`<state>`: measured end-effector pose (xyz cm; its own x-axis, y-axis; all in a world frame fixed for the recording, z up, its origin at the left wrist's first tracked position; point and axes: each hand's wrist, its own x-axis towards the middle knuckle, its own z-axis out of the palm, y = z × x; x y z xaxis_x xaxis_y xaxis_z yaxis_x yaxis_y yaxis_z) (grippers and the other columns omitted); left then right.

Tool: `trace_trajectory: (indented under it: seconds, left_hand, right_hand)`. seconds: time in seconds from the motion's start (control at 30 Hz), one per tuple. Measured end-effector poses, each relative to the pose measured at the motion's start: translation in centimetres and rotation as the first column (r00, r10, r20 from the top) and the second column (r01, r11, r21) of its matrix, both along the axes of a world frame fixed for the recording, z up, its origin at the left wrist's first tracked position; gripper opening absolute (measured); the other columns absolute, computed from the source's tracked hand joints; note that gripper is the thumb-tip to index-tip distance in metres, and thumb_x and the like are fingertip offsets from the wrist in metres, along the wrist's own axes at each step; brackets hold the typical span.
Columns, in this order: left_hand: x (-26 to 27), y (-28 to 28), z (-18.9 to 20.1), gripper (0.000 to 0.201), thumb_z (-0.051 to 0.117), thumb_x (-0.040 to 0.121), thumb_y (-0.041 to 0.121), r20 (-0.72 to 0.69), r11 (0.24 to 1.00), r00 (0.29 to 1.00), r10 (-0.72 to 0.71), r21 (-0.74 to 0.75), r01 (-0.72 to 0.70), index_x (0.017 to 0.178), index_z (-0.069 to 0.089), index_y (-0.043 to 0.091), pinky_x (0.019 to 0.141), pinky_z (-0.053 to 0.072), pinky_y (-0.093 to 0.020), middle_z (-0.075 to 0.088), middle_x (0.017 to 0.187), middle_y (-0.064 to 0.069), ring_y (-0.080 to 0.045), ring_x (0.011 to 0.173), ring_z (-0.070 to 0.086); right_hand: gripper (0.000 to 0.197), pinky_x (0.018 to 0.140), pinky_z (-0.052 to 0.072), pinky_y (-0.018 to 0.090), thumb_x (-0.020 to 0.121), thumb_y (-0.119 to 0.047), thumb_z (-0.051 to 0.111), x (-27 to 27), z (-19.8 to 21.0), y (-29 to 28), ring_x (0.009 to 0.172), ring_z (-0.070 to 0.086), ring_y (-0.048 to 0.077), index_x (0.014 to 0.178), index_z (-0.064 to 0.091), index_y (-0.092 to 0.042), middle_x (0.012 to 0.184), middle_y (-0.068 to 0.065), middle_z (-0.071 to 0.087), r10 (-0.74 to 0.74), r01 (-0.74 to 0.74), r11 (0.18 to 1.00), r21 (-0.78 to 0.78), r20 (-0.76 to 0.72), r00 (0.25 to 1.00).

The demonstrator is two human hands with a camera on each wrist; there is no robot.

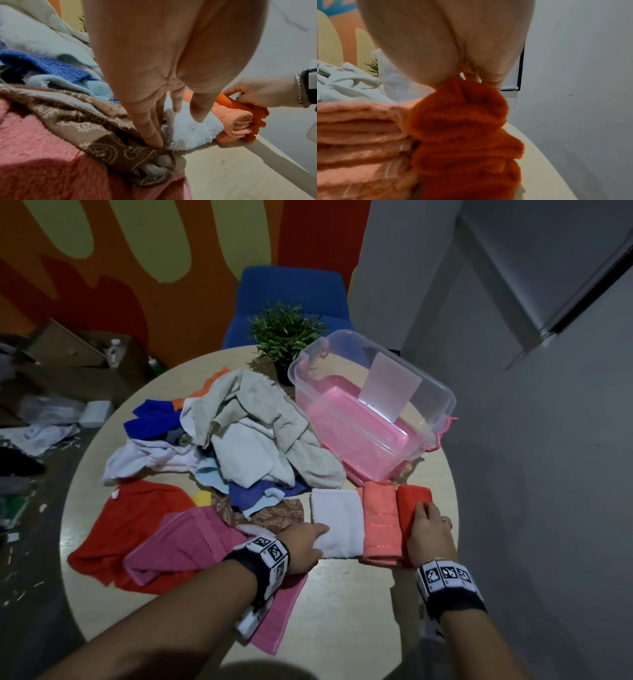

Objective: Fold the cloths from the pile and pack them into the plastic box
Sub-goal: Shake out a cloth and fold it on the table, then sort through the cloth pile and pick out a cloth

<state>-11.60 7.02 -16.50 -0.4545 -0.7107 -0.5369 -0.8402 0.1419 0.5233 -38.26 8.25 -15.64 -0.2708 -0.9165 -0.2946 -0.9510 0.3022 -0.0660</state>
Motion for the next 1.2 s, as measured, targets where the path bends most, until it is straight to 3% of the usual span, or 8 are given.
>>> trace_trajectory:
  seconds: [0.37,0.5,0.6,0.73,0.9,1.0,1.1,1.2]
  left_hand:
    - [0.2,-0.1,0.0,0.06,0.056,0.099,0.021,0.0,0.999,1.0,0.017,0.027,-0.017,0.155,0.034,0.019,0.116,0.032,-0.03,0.041,0.156,-0.004,-0.023,0.142,0.04]
    - [0.1,-0.1,-0.2,0.059,0.056,0.099,0.02,0.005,1.0,1.0,0.02,0.016,-0.02,0.154,0.035,0.02,0.115,0.032,-0.03,0.042,0.155,-0.005,-0.023,0.141,0.041]
    - [-0.1,-0.1,-0.1,0.059,0.055,0.099,0.02,0.016,1.0,1.0,0.015,0.013,-0.016,0.154,0.035,0.019,0.115,0.031,-0.028,0.041,0.155,-0.005,-0.023,0.141,0.04]
    - [0.2,0.2,0.4,0.059,0.056,0.099,0.022,0.009,0.999,1.0,0.019,0.048,-0.019,0.154,0.035,0.021,0.113,0.033,-0.027,0.043,0.154,-0.005,-0.023,0.14,0.042]
    - [2.1,-0.1,2.5,0.043,0.051,0.093,0.002,-0.104,0.986,0.987,0.122,-0.098,-0.132,0.131,0.06,0.02,0.091,0.044,-0.019,0.065,0.128,-0.001,-0.017,0.114,0.06]
    - [4.9,-0.9,4.0,0.028,0.052,0.092,0.003,-0.109,0.951,0.974,0.198,-0.218,-0.218,0.102,0.07,0.022,0.074,0.049,-0.023,0.07,0.104,0.001,-0.015,0.093,0.065]
    - [9.4,-1.3,4.1,0.029,0.055,0.089,0.006,0.009,0.935,0.972,0.237,-0.273,-0.225,0.09,0.069,0.031,0.079,0.055,-0.031,0.073,0.099,0.011,-0.013,0.094,0.067]
    - [13.0,-0.6,3.8,0.036,0.058,0.089,0.006,0.18,0.984,0.979,0.091,-0.167,-0.061,0.109,0.07,0.033,0.089,0.052,-0.032,0.067,0.119,0.008,-0.019,0.11,0.063]
  right_hand:
    - [0.066,0.101,0.047,0.051,0.092,-0.009,0.04,-2.4,0.6,0.6,0.128,0.043,0.037,0.153,0.027,-0.03,0.152,0.004,0.034,-0.118,0.114,0.992,0.045,0.098,0.988]
    - [0.065,0.103,0.044,0.048,0.093,-0.008,0.047,-3.6,1.2,0.6,0.129,0.042,0.036,0.151,0.034,-0.033,0.157,0.0,0.03,0.048,-0.038,0.995,-0.088,0.114,0.992]
    - [0.06,0.12,0.024,0.046,0.105,-0.038,0.033,-2.6,-0.5,0.4,0.151,0.011,0.031,0.158,0.008,-0.032,0.166,-0.008,-0.004,0.19,-0.193,0.981,0.009,0.125,0.974]
    - [0.064,0.124,0.008,0.051,0.105,-0.045,0.02,-1.0,-4.0,0.7,0.15,-0.02,0.027,0.155,-0.017,-0.03,0.156,-0.011,-0.031,0.052,-0.066,0.996,0.053,0.229,0.972]
    - [0.065,0.122,0.011,0.054,0.104,-0.048,0.026,-0.9,-2.7,0.2,0.152,-0.01,0.032,0.157,-0.008,-0.032,0.164,-0.005,-0.019,0.045,-0.061,0.996,0.071,0.209,0.977]
    - [0.059,0.116,0.017,0.055,0.099,-0.048,0.042,0.3,0.0,0.4,0.148,0.01,0.035,0.153,0.023,-0.033,0.166,0.001,0.006,0.032,-0.028,0.998,-0.063,0.063,0.997]
    - [0.035,0.101,0.037,0.05,0.092,-0.031,0.058,3.2,1.5,0.5,0.124,0.043,0.037,0.126,0.061,-0.022,0.142,0.006,0.047,0.102,-0.061,0.924,-0.379,0.089,0.991]
    - [0.017,0.079,0.045,0.034,0.091,-0.02,0.059,7.5,2.0,0.7,0.09,0.062,0.027,0.102,0.071,-0.014,0.103,0.007,0.069,0.274,-0.125,0.9,-0.417,0.32,0.907]
